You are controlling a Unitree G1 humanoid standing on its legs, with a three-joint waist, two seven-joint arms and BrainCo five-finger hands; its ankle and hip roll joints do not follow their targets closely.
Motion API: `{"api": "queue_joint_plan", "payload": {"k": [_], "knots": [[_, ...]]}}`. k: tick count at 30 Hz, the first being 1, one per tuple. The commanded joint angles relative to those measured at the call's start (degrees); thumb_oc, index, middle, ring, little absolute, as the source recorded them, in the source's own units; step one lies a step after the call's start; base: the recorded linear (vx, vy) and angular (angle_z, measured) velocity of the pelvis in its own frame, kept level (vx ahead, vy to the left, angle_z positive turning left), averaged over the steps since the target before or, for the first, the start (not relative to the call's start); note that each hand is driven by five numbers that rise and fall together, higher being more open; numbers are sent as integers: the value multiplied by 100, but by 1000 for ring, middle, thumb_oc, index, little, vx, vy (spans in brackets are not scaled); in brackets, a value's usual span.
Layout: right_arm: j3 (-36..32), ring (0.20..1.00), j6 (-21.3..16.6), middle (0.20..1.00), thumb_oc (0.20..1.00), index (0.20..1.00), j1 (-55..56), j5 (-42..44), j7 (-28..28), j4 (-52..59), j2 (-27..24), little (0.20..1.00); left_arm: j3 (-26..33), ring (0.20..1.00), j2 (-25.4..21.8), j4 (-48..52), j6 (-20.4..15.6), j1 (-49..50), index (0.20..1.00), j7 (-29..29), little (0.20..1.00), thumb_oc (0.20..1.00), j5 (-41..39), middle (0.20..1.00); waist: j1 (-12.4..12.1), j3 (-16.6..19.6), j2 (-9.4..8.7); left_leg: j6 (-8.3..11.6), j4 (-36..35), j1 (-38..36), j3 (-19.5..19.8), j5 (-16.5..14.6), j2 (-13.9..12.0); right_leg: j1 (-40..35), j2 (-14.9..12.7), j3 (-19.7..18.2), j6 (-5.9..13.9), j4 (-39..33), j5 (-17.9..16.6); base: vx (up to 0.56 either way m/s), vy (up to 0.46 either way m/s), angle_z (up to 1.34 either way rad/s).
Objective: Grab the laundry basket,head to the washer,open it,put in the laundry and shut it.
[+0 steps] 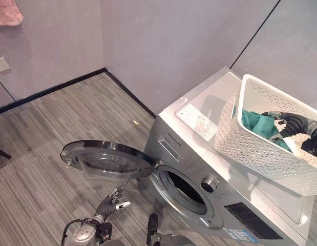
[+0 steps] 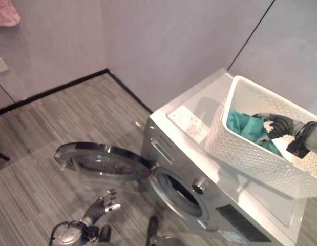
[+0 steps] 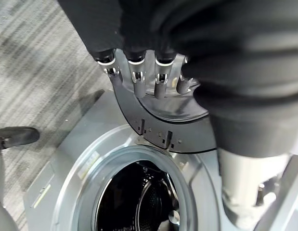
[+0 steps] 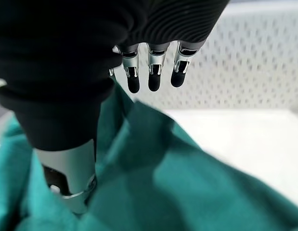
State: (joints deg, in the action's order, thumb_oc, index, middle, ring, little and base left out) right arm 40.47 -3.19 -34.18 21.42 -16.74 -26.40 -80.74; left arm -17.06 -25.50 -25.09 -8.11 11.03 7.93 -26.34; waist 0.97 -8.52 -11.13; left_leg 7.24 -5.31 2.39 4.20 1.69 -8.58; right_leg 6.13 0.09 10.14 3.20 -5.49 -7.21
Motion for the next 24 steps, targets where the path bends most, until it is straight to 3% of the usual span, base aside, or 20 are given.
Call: {"api": "queue_joint_plan", "payload": {"k": [1,9,14,19,20,21,22,24], "knots": [[2,1000,73,1000,1000,1000,-627,-119,-53,-283,-165,1000,-101,1000,-270,429,-261,-321,1000,89,1000,1000,-161,1000,-150,-283,-37,-95,141,-363,-103,-266,-426,-128,-244,-4,282,252,757,-1,-38,5],[264,1000,118,1000,1000,1000,-850,-386,19,-518,240,1000,-166,1000,-293,516,-284,-422,1000,12,1000,1000,-209,1000,-185,-470,76,-88,148,-119,-37,-109,-456,95,-224,51,235,316,782,-19,-29,3],[515,1000,171,1000,1000,1000,-1229,-525,151,-936,767,1000,-161,1000,-259,532,-312,-563,1000,-121,1000,1000,-310,1000,-262,-667,152,-90,181,173,42,2,-459,320,-212,74,194,364,776,-34,-28,6],[1018,1000,285,1000,1000,1000,-1256,-572,-181,-392,885,1000,-136,1000,-324,570,-314,-609,1000,-137,1000,1000,-329,1000,-305,-803,112,-65,202,393,140,100,-502,457,-160,134,146,403,808,-4,-41,7],[1071,896,296,896,896,896,-1222,-581,-218,-346,913,896,-125,1000,-328,562,-313,-618,1000,-141,1000,1000,-343,1000,-315,-817,99,-59,201,404,143,121,-515,458,-150,138,142,402,806,18,-63,20],[1061,583,285,583,583,583,-1076,-537,-293,-221,929,583,-124,1000,-316,550,-320,-609,1000,-137,1000,1000,-343,1000,-317,-827,90,-55,199,432,154,140,-533,461,-140,143,145,388,809,11,-41,7],[1025,200,331,200,200,200,-1013,-495,-276,-263,993,200,-123,1000,-314,523,-323,-639,1000,-143,1000,1000,-358,1000,-329,-829,83,-50,194,449,167,149,-539,466,-134,151,143,376,806,4,-39,3],[1029,200,337,200,200,200,-1061,-522,-258,-314,1086,200,-99,1000,-334,519,-328,-678,1000,-176,1000,1000,-374,1000,-343,-849,72,-48,181,474,179,179,-554,477,-113,146,134,369,811,1,-15,0]]}}
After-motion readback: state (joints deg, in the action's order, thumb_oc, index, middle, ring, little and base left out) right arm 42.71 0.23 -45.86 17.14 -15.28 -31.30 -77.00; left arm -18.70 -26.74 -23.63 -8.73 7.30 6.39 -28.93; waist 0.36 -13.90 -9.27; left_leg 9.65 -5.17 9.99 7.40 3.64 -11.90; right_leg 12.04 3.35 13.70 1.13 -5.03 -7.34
